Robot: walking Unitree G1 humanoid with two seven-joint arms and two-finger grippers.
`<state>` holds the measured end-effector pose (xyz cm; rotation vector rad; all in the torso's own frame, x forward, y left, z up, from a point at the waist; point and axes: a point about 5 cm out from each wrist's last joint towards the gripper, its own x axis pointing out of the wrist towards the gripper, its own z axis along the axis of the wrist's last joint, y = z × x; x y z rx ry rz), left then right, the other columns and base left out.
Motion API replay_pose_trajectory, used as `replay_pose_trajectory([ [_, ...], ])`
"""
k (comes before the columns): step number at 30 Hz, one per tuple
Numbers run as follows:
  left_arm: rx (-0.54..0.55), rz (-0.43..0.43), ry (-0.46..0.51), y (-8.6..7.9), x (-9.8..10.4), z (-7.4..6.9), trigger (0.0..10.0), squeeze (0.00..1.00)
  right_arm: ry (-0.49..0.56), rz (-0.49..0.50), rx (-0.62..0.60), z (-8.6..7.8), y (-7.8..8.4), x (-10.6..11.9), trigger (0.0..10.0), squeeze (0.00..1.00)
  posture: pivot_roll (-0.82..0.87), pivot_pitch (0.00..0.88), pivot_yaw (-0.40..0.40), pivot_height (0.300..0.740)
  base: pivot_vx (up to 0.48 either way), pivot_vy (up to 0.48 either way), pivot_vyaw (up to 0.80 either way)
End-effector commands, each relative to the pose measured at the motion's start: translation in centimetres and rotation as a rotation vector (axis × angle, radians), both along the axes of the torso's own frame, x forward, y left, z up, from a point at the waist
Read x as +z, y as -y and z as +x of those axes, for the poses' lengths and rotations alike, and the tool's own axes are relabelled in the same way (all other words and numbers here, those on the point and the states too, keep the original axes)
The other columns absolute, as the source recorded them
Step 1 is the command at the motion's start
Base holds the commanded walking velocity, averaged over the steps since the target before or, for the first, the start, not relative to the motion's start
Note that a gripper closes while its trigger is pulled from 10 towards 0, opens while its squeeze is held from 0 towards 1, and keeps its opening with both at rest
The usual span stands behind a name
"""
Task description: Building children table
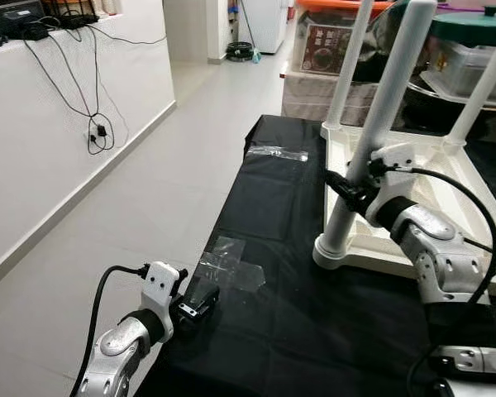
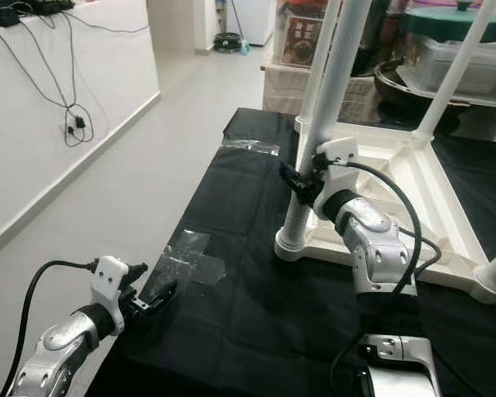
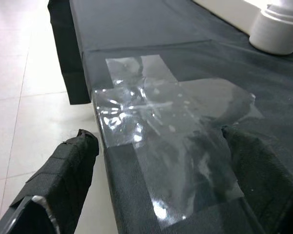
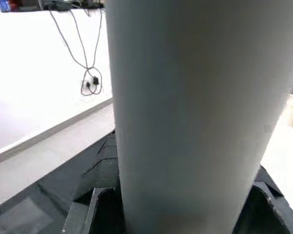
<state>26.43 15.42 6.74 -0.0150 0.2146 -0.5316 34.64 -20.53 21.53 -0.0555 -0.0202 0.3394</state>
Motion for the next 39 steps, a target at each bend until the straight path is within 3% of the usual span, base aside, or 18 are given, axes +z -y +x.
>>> replay_pose_trajectory([
  [1,0.011,0.008,-0.012,-0.5,-0.3,-0.2,10.0,0.00,-0.016,-0.017,-0.083,0.4,0.2,-0.5,0.0,0.00,0.05,0.000,-0.051,0.740,0.000,0.000,0.00],
  [5,0.010,0.009,-0.016,-0.5,-0.4,-0.4,10.0,0.00,-0.142,0.044,-0.697,0.0,3.0,-3.9,0.0,0.00,0.05,0.000,-0.052,0.740,0.000,0.000,0.00],
  [8,0.009,0.010,-0.017,-0.5,-0.4,-0.4,10.0,0.00,-0.164,0.042,-0.817,-1.0,2.8,-5.0,0.0,0.00,0.05,0.000,-0.043,0.740,0.000,0.000,0.00],
  [9,0.004,0.006,-0.017,-0.4,-0.3,-0.4,10.0,0.00,-0.214,0.059,-0.890,-3.1,0.4,-6.7,0.0,0.00,0.05,0.000,-0.039,0.740,0.000,0.000,0.00],
  [10,0.000,0.007,-0.017,-0.3,-0.3,-0.3,10.0,0.00,-0.225,0.078,-0.867,-3.7,-0.8,-6.9,9.3,0.00,0.05,0.000,-0.037,0.740,0.000,0.000,0.00],
  [13,-0.002,0.009,-0.018,-0.4,-0.3,-0.3,10.0,0.00,-0.206,0.087,-0.764,-3.6,-2.4,-6.5,10.0,0.00,0.04,0.000,-0.033,0.740,0.000,0.000,0.00],
  [14,-0.002,0.009,-0.018,-0.4,-0.3,-0.3,10.0,0.00,-0.206,0.087,-0.764,-3.6,-2.4,-6.5,10.0,0.00,0.04,0.000,-0.033,0.740,0.000,0.000,0.00],
  [15,-0.003,0.012,-0.018,-0.5,-0.3,-0.2,10.0,0.00,-0.126,0.113,-0.669,-3.3,-3.0,-5.3,10.0,0.95,0.04,0.000,-0.032,0.740,0.000,0.000,0.00],
  [18,-0.003,0.016,-0.017,-0.6,-0.3,-0.1,10.0,0.00,0.004,0.104,-0.548,-2.0,-1.7,-2.6,10.0,1.00,0.04,0.000,-0.039,0.740,0.000,0.000,0.00],
  [19,-0.002,0.016,-0.016,-0.6,-0.3,-0.1,10.0,0.00,0.012,0.089,-0.544,-1.6,-0.9,-2.0,10.0,1.00,0.04,0.000,-0.039,0.740,0.000,0.000,0.00],
  [20,-0.001,0.016,-0.015,-0.6,-0.3,0.0,10.0,0.00,0.016,0.081,-0.544,-1.4,-0.4,-1.6,10.0,0.00,0.04,0.000,-0.039,0.740,0.000,0.000,0.00],
  [30,0.001,0.013,-0.017,-0.5,-0.4,-0.2,10.0,0.00,0.138,0.020,-0.158,-0.1,1.7,2.5,10.0,0.00,0.04,0.000,-0.049,0.740,0.000,0.000,0.00],
  [31,0.001,0.014,-0.016,-0.5,-0.4,-0.2,10.0,0.00,0.140,-0.012,-0.126,-0.1,1.7,2.4,8.2,0.00,0.04,0.000,-0.049,0.740,0.000,0.000,0.00],
  [33,0.002,0.014,-0.014,-0.6,-0.3,-0.2,10.0,0.00,0.124,-0.025,-0.067,-0.3,1.5,2.0,8.2,0.00,0.05,0.000,-0.052,0.740,0.000,0.000,0.00],
  [34,0.003,0.014,-0.013,-0.6,-0.3,-0.1,10.0,0.00,0.117,-0.031,-0.038,-0.3,1.4,1.7,1.8,0.00,0.05,0.000,-0.052,0.740,0.000,0.000,0.00],
  [36,0.003,0.015,-0.012,-0.6,-0.3,-0.1,10.0,0.00,0.111,-0.044,-0.044,-0.3,1.4,1.3,0.0,0.00,0.05,0.000,-0.052,0.740,0.000,0.000,0.00],
  [38,0.003,0.015,-0.012,-0.6,-0.3,-0.1,10.0,0.00,0.079,-0.063,-0.175,0.3,2.3,0.6,0.0,0.00,0.05,0.000,-0.050,0.740,0.000,0.000,0.00],
  [39,0.002,0.016,-0.013,-0.7,-0.3,-0.2,10.0,0.00,0.023,-0.061,-0.425,0.7,3.8,-0.5,0.0,0.00,0.04,0.000,-0.049,0.740,0.000,0.000,0.00],
])
